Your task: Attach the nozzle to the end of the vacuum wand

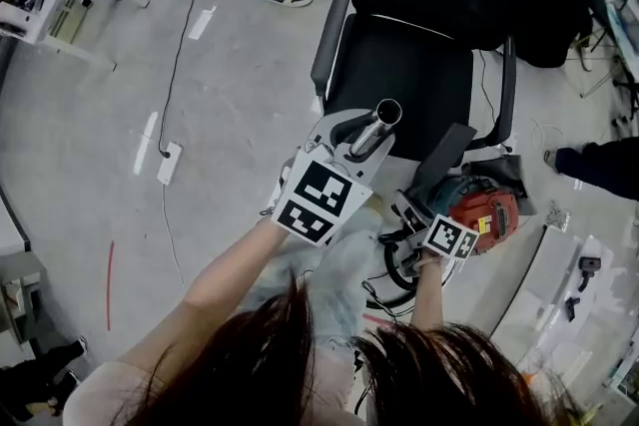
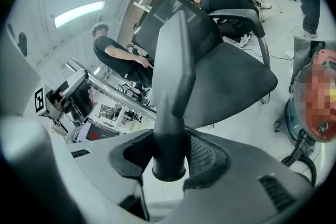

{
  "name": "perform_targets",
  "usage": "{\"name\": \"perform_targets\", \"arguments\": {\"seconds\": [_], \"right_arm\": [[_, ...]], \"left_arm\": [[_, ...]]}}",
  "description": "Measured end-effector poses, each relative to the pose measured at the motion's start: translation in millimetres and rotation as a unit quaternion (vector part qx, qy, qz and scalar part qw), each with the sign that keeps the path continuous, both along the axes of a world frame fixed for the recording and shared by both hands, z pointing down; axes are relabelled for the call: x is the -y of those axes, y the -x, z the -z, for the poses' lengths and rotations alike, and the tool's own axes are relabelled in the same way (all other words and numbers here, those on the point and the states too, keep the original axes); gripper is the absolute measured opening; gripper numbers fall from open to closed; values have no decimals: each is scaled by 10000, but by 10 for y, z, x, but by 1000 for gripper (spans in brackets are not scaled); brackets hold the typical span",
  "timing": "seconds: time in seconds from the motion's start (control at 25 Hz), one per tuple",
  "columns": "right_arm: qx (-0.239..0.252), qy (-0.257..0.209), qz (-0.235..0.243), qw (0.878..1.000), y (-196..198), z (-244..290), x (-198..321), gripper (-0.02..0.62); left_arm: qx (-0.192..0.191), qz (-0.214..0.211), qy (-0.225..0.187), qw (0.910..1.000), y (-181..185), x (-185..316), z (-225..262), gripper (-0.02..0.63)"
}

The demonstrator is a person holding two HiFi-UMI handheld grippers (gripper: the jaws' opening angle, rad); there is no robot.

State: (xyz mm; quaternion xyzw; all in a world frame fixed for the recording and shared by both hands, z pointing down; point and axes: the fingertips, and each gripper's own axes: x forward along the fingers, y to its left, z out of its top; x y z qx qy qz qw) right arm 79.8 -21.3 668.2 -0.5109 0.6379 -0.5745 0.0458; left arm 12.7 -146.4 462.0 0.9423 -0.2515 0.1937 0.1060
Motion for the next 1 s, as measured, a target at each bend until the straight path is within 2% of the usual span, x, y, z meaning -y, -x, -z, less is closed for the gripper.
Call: {"name": "perform_targets", "arguments": {"seconds": [0.44,1.0], "right_arm": [[-78,-427,-66,9990,139,391,-82,179],[89,-940,-69,9955,16,1008,-28,179]], "left_arm": [[20,71,13,10000,69,-73,44,150],[60,176,-23,9998,20,-313,90,150]]}}
